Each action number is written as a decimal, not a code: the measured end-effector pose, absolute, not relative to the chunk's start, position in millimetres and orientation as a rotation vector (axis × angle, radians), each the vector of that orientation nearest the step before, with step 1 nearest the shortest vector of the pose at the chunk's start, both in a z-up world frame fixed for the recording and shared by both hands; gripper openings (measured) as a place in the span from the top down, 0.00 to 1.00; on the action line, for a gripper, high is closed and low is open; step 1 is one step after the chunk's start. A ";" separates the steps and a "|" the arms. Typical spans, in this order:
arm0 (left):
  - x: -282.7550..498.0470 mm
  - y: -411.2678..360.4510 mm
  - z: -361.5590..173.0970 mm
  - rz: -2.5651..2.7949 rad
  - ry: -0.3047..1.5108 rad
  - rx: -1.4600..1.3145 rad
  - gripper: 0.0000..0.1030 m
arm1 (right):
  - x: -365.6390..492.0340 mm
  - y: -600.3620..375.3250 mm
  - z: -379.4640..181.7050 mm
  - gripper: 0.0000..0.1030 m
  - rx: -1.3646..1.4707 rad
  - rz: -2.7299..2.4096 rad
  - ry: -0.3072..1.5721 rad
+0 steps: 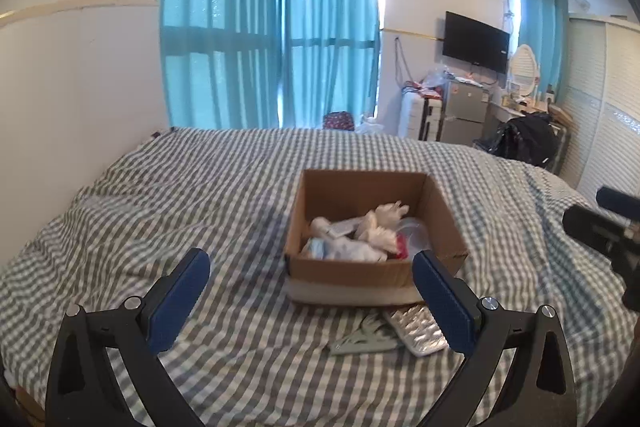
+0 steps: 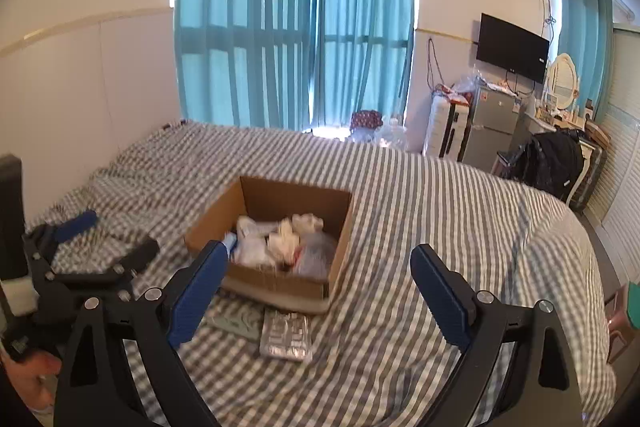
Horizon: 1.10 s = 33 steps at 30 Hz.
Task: Organize objects
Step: 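Grasp the silver blister pack with the right gripper while the left grasps the green clip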
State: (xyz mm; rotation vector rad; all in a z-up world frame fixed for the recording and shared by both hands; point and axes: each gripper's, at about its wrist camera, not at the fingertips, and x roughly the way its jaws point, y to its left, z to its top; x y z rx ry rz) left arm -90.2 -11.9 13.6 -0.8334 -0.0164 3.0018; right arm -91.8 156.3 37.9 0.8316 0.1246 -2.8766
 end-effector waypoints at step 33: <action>-145.3 -35.4 -128.8 2.947 0.029 -1.180 0.00 | -190.1 130.8 -182.1 0.33 1.401 -2.541 0.094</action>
